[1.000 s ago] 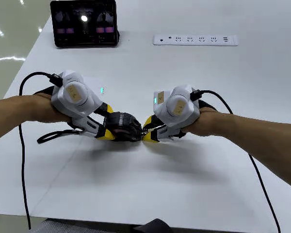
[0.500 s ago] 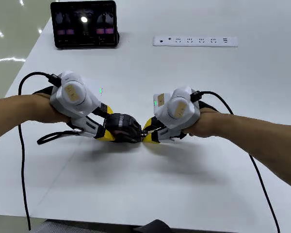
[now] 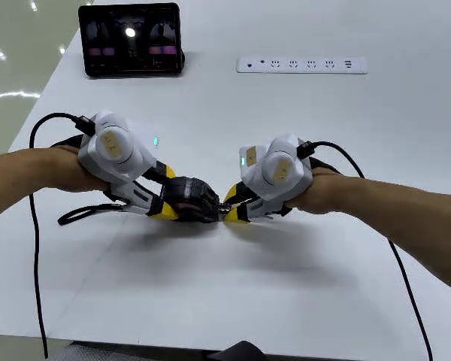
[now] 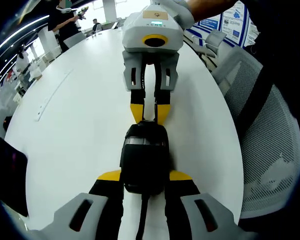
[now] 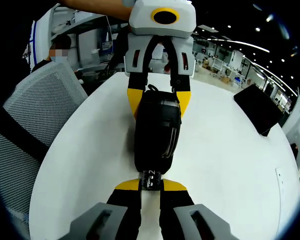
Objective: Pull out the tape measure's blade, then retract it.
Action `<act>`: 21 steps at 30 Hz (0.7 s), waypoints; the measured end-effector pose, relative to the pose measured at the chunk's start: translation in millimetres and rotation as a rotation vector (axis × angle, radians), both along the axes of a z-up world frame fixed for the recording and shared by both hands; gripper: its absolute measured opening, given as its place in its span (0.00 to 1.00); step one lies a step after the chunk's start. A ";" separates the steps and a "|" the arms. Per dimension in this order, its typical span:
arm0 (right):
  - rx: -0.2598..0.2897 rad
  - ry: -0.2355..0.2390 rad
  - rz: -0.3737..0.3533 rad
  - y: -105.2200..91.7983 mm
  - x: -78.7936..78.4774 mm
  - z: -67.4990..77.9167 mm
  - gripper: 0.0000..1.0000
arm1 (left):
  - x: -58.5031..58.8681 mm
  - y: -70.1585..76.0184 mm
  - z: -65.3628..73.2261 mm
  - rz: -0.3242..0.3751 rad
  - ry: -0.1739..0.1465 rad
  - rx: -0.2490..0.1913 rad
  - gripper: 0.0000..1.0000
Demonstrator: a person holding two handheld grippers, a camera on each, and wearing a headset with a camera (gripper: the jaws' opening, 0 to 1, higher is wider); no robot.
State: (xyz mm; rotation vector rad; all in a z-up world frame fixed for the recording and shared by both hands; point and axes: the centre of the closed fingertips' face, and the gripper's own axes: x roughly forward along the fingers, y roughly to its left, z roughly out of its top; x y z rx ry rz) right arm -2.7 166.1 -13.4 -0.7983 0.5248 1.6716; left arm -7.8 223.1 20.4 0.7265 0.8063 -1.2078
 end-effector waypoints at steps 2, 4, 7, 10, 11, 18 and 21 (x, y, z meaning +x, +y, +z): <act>0.000 0.002 -0.005 -2.9 1.0 0.1 0.10 | 0.1 -0.1 0.0 0.002 0.001 -0.001 0.26; 0.000 0.005 -0.008 -5.4 1.2 0.0 0.10 | 0.1 0.0 0.0 0.002 0.001 0.000 0.26; -0.001 0.006 -0.010 -8.9 1.8 -0.2 0.10 | 0.1 0.2 -0.2 0.004 0.001 0.001 0.26; -0.002 0.007 -0.011 -12.1 2.0 -0.4 0.10 | 0.0 0.2 -0.5 0.003 0.001 0.002 0.26; -0.003 0.007 -0.011 -13.6 2.1 -0.4 0.10 | 0.0 0.2 -0.5 0.003 0.001 0.001 0.26; -0.010 0.006 -0.015 -22.9 3.3 -0.3 0.10 | 0.0 0.7 -0.8 0.004 0.001 0.001 0.26; -0.013 0.007 -0.017 -27.0 3.7 -0.1 0.10 | -0.2 0.7 -0.7 0.003 0.002 0.002 0.26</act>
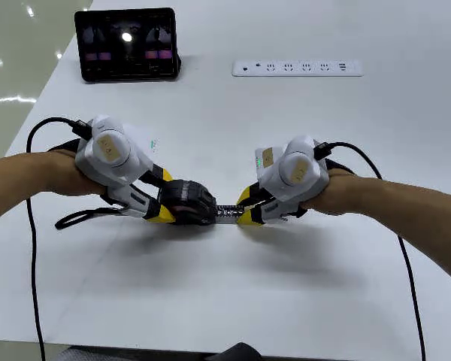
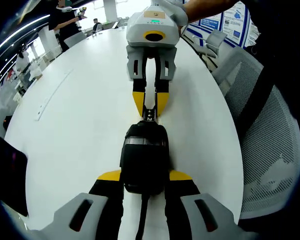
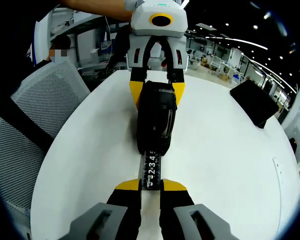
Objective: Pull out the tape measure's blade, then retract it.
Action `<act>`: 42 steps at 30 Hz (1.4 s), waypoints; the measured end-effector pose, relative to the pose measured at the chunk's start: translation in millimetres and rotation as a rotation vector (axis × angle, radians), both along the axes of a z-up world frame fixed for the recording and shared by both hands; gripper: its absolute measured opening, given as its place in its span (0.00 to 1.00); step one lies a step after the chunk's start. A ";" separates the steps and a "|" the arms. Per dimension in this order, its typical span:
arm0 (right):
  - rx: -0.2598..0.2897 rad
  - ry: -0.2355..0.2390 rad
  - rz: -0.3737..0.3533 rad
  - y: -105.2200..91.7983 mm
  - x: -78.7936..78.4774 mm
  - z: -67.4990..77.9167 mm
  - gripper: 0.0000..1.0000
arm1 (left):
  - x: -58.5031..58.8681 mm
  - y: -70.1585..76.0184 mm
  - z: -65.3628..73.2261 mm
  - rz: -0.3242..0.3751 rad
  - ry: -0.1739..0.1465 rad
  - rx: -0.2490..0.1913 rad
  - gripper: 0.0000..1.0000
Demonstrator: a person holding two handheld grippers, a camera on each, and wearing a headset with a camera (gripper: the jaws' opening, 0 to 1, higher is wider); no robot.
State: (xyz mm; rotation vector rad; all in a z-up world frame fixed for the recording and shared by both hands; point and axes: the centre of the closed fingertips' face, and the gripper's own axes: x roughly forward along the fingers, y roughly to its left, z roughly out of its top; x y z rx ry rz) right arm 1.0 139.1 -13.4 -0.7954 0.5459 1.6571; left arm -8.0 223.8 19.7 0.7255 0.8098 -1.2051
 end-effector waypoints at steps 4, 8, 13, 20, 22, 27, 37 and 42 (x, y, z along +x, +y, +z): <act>-0.003 -0.003 0.001 -5.3 0.8 0.1 0.10 | -0.2 0.1 0.0 0.001 0.001 0.000 0.26; -0.006 -0.006 0.002 -11.3 1.0 -0.1 0.10 | -0.4 -0.1 -0.1 0.000 0.000 0.002 0.26; -0.013 -0.011 0.001 -19.4 2.4 0.2 0.10 | -0.8 -0.3 0.0 -0.001 -0.001 0.004 0.26; -0.022 -0.012 -0.007 -33.1 4.3 0.2 0.10 | -0.6 -0.1 -0.4 -0.002 -0.001 0.005 0.26; -0.023 -0.011 -0.011 -37.1 4.9 0.1 0.10 | -0.7 -0.1 -0.3 -0.002 -0.001 0.005 0.26; -0.025 -0.013 -0.013 -43.5 4.7 0.4 0.10 | -0.9 0.0 -0.2 -0.002 -0.001 0.008 0.26; -0.037 -0.022 -0.015 -63.0 8.7 1.4 0.10 | -0.6 -0.5 0.1 -0.002 -0.002 0.007 0.26; -0.048 -0.026 -0.020 -75.0 10.2 1.0 0.10 | -0.4 -1.1 -0.2 -0.004 -0.002 0.007 0.26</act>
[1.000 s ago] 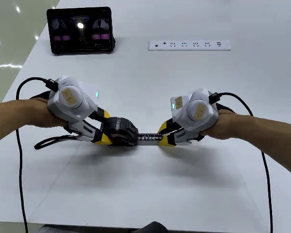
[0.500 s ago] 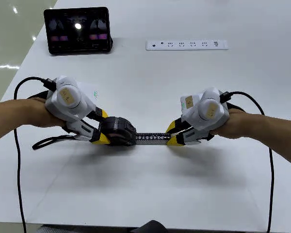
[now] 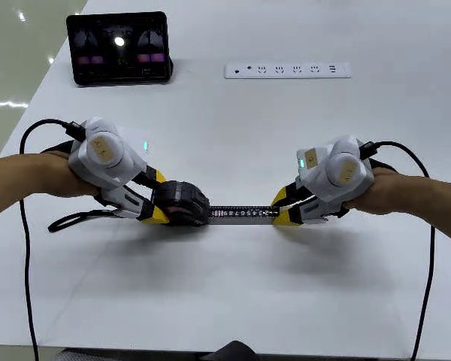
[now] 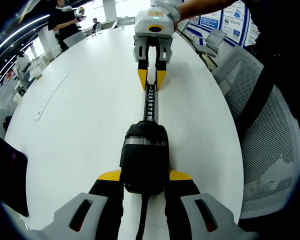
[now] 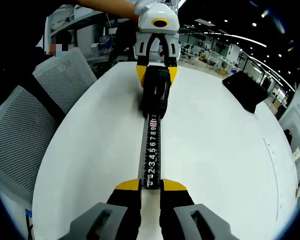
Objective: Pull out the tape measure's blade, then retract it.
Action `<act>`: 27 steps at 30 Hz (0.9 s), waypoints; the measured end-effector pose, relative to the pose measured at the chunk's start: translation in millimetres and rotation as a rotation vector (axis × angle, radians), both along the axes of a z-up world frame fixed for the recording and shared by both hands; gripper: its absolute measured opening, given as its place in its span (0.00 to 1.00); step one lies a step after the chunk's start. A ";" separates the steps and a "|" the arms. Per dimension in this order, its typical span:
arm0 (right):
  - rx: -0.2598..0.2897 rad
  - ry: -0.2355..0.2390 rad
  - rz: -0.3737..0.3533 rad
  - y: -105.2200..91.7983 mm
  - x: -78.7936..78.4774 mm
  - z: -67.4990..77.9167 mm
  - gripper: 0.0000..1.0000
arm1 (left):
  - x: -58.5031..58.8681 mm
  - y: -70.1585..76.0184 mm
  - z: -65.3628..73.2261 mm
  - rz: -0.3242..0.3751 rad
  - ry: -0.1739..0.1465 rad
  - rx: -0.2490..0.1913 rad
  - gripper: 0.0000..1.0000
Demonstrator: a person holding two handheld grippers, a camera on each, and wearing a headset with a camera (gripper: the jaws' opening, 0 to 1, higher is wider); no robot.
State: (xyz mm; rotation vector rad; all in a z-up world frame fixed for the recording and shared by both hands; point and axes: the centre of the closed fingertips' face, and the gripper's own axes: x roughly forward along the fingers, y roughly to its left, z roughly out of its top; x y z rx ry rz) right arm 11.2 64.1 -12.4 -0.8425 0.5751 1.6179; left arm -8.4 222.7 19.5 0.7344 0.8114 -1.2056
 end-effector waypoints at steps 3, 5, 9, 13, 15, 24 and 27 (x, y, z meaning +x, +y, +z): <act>-0.003 -0.002 -0.001 -5.6 -0.8 0.9 0.10 | 0.0 0.0 0.0 0.000 0.000 0.000 0.26; -0.004 -0.003 -0.002 -9.3 -1.1 1.9 0.10 | -0.1 -0.2 0.1 0.000 -0.001 0.000 0.26; -0.006 -0.004 -0.006 -16.5 0.2 2.6 0.10 | -0.1 0.1 0.1 0.000 -0.001 0.001 0.26; -0.007 -0.002 -0.011 -24.6 1.8 2.5 0.10 | -0.1 0.3 0.1 0.001 -0.002 0.001 0.26; -0.011 -0.004 -0.013 -29.2 2.7 2.1 0.10 | -0.3 0.1 0.2 0.001 -0.001 0.001 0.26; -0.020 -0.002 -0.032 -47.2 2.9 2.7 0.10 | -0.4 0.0 0.1 0.001 0.001 0.001 0.26; -0.021 -0.003 -0.039 -51.8 3.4 3.0 0.10 | -0.4 0.2 0.1 0.002 0.001 0.001 0.26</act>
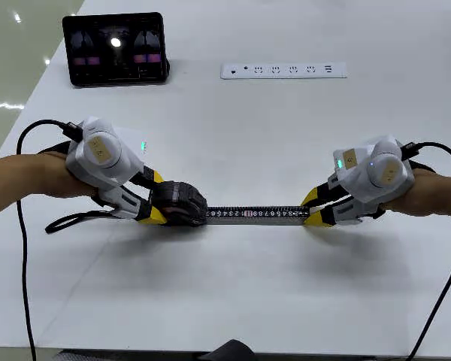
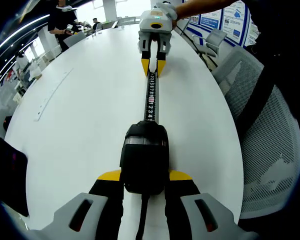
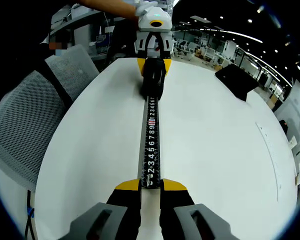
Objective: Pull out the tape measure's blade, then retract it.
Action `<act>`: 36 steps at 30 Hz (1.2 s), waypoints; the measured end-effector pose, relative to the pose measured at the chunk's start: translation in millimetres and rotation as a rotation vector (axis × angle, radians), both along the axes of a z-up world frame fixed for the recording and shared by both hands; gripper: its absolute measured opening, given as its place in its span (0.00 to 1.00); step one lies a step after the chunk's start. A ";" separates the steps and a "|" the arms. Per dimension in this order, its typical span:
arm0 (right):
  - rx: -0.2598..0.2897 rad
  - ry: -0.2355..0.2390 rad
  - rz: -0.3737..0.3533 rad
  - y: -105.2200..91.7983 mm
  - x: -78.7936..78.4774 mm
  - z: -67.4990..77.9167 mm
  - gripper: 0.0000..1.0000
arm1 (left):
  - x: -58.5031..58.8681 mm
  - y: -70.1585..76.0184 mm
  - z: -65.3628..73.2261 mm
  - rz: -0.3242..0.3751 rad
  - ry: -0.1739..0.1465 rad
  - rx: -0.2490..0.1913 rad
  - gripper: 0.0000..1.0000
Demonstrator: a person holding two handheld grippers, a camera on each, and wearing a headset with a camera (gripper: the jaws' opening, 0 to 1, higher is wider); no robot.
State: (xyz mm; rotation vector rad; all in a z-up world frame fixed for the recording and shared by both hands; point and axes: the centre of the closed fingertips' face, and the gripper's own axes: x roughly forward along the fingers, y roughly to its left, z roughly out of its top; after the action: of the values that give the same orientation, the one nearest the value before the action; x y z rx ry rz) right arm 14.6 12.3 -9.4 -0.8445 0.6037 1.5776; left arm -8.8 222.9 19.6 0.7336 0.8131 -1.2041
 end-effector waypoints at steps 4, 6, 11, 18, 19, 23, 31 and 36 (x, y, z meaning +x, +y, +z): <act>-0.002 -0.002 -0.004 -6.4 0.8 0.2 0.10 | -0.1 0.4 0.0 0.000 0.000 0.002 0.26; -0.005 -0.002 -0.007 -9.6 1.3 0.2 0.10 | -0.2 0.4 0.1 0.001 0.000 0.001 0.26; -0.011 -0.003 -0.010 -16.6 2.4 0.0 0.10 | -0.2 0.2 0.2 0.003 0.000 0.001 0.26; -0.013 0.000 -0.016 -25.0 3.7 0.7 0.10 | 0.0 0.1 0.3 0.003 0.000 0.000 0.26; -0.014 0.001 -0.016 -26.2 3.8 0.7 0.10 | 0.0 0.1 0.3 0.003 0.000 0.001 0.26; -0.020 0.002 -0.019 -31.9 4.8 0.8 0.10 | 0.2 0.2 0.0 0.003 0.002 0.000 0.26; -0.030 0.002 -0.029 -42.7 7.4 0.3 0.10 | 0.1 0.2 -0.2 0.002 0.003 0.002 0.26; -0.031 0.003 -0.037 -47.0 8.5 0.9 0.10 | 0.2 0.2 -0.4 0.003 0.003 0.002 0.26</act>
State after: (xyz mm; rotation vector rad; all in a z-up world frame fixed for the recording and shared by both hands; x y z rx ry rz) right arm 23.0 -34.7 -8.5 -0.8502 0.6438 1.5396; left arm -8.6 223.1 19.2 0.7324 0.8179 -1.2018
